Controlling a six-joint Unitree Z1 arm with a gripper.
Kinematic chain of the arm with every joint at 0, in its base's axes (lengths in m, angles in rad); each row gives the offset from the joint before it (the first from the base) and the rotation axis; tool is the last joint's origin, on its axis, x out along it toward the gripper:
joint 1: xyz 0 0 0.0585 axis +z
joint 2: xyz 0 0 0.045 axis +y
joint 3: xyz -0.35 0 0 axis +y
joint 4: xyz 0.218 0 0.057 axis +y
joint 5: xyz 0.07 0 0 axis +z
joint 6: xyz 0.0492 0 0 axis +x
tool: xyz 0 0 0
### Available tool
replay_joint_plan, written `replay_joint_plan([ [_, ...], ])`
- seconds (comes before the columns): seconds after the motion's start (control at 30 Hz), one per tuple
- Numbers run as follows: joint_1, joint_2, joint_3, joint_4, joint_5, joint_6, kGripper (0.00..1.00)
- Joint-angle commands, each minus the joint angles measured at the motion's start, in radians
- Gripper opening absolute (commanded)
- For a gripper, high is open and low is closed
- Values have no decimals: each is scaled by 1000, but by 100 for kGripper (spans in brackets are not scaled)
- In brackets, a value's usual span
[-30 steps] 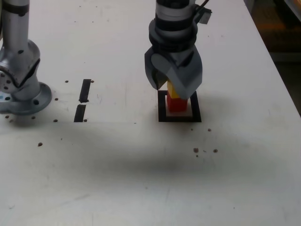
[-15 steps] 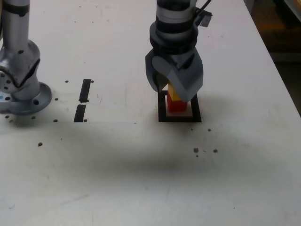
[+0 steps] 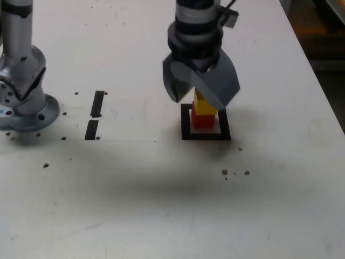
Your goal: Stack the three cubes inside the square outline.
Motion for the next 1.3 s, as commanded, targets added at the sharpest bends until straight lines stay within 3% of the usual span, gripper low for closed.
replay_joint_plan([
  [0.0,23,-52,-41,79,16,-3,100],
  [0.17,142,-89,-194,260,49,9,100],
  [0.4,358,-8,-388,344,66,49,99],
  [0.6,485,112,-434,330,74,-131,96],
  [0.9,566,206,-374,284,26,-392,92],
  [1.27,587,261,-282,200,-21,-444,89],
])
